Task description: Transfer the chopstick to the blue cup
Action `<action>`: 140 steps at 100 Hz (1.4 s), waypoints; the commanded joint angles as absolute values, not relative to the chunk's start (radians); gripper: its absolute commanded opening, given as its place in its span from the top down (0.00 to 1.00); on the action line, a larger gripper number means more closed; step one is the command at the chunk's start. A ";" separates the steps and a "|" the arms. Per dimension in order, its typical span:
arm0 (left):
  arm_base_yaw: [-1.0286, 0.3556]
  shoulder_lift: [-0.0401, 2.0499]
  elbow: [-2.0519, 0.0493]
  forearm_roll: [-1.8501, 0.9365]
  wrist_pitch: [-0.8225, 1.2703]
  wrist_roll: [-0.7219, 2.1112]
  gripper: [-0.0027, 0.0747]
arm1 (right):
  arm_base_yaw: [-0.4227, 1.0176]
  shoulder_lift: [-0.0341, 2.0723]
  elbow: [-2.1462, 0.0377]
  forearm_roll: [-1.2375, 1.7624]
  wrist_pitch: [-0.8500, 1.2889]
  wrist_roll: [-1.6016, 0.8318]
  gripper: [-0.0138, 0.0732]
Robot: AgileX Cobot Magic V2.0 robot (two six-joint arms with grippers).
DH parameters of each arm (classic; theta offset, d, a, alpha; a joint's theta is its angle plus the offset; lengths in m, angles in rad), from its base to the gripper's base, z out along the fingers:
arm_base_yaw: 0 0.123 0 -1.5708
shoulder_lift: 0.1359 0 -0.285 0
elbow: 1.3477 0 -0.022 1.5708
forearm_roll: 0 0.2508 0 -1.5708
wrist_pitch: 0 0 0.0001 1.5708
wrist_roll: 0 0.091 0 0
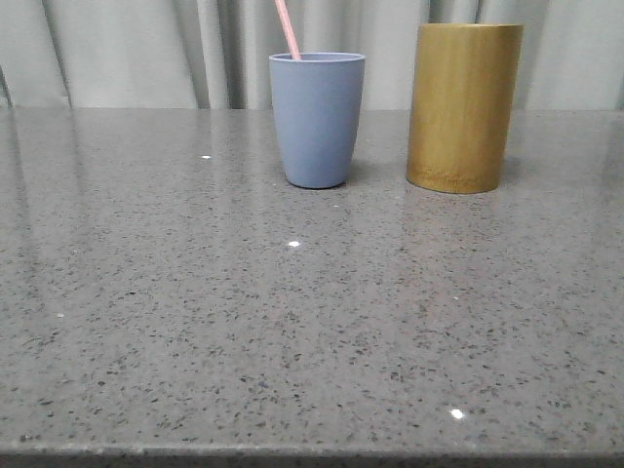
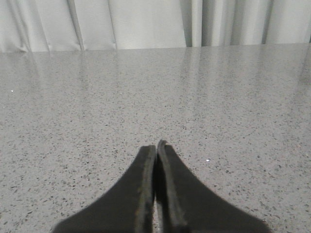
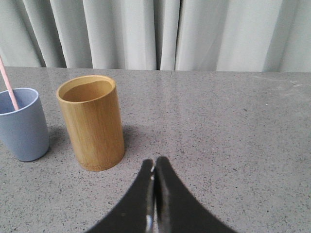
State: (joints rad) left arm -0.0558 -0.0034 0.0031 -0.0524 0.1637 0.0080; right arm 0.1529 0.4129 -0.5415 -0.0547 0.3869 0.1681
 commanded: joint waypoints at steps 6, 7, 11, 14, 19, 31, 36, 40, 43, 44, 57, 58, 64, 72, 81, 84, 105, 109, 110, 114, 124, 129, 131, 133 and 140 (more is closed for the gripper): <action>-0.049 -0.040 0.010 -0.053 0.081 0.000 0.99 | 0.147 0.417 -0.570 -0.067 0.316 0.164 0.95; -0.049 -0.040 0.010 -0.053 0.081 0.000 0.99 | 0.147 0.417 -0.570 -0.067 0.316 0.164 0.95; -0.049 -0.040 0.010 -0.053 0.081 0.000 0.99 | 0.147 0.417 -0.570 -0.067 0.316 0.164 0.95; -0.049 -0.040 0.010 -0.053 0.081 0.000 0.99 | 0.147 0.417 -0.570 -0.067 0.316 0.164 0.95; -0.049 -0.040 0.010 -0.053 0.081 0.000 0.99 | 0.147 0.417 -0.570 -0.067 0.316 0.164 0.95; -0.049 -0.040 0.010 -0.053 0.081 0.000 0.99 | 0.147 0.417 -0.570 -0.067 0.316 0.164 0.95; -0.049 -0.040 0.010 -0.053 0.081 0.000 0.99 | 0.147 0.417 -0.570 -0.067 0.316 0.164 0.95; -0.049 -0.040 0.010 -0.053 0.081 0.000 0.99 | 0.147 0.417 -0.570 -0.067 0.316 0.164 0.95; -0.049 -0.040 0.010 -0.053 0.081 0.000 0.99 | 0.147 0.417 -0.570 -0.067 0.316 0.164 0.95; -0.049 -0.040 0.010 -0.053 0.081 0.000 0.99 | 0.147 0.417 -0.570 -0.067 0.316 0.164 0.95; -0.049 -0.040 0.010 -0.053 0.081 0.000 0.99 | 0.147 0.417 -0.570 -0.067 0.316 0.164 0.95; -0.049 -0.040 0.010 -0.053 0.081 0.000 0.99 | 0.147 0.417 -0.570 -0.067 0.316 0.164 0.95; -0.049 -0.040 0.010 -0.053 0.081 0.000 0.99 | 0.147 0.417 -0.570 -0.067 0.316 0.164 0.95; -0.049 -0.040 0.010 -0.053 0.081 0.000 0.99 | 0.147 0.417 -0.570 -0.067 0.316 0.164 0.95; -0.049 -0.040 0.010 -0.053 0.081 0.000 0.99 | 0.147 0.417 -0.570 -0.067 0.316 0.164 0.95; -0.049 -0.040 0.010 -0.053 0.081 0.000 0.99 | 0.147 0.417 -0.569 -0.067 0.316 0.164 0.95; -0.049 -0.040 0.010 -0.053 0.081 0.000 0.99 | 0.147 0.389 -0.503 -0.067 0.297 0.164 0.95; -0.049 -0.040 0.010 -0.053 0.081 0.000 0.99 | 0.147 0.369 -0.478 -0.067 0.289 0.164 0.95; -0.049 -0.040 0.010 -0.053 0.081 0.000 0.99 | 0.147 0.365 -0.474 -0.067 0.287 0.164 0.95; -0.049 -0.040 0.010 -0.053 0.081 0.000 0.99 | 0.147 0.344 -0.446 -0.067 0.270 0.164 0.95; -0.049 -0.040 0.010 -0.053 0.081 0.000 0.99 | 0.141 0.294 -0.371 -0.067 0.209 0.164 0.95; -0.049 -0.040 0.010 -0.053 0.081 0.000 0.99 | 0.128 0.270 -0.331 -0.067 0.172 0.164 0.95; -0.049 -0.040 0.010 -0.053 0.081 0.000 0.99 | 0.121 0.259 -0.313 -0.067 0.155 0.164 0.95; -0.049 -0.040 0.010 -0.053 0.081 0.000 0.99 | 0.114 0.250 -0.295 -0.067 0.138 0.164 0.95; -0.049 -0.040 0.010 -0.053 0.081 0.000 0.99 | 0.087 0.219 -0.236 -0.067 0.077 0.164 0.95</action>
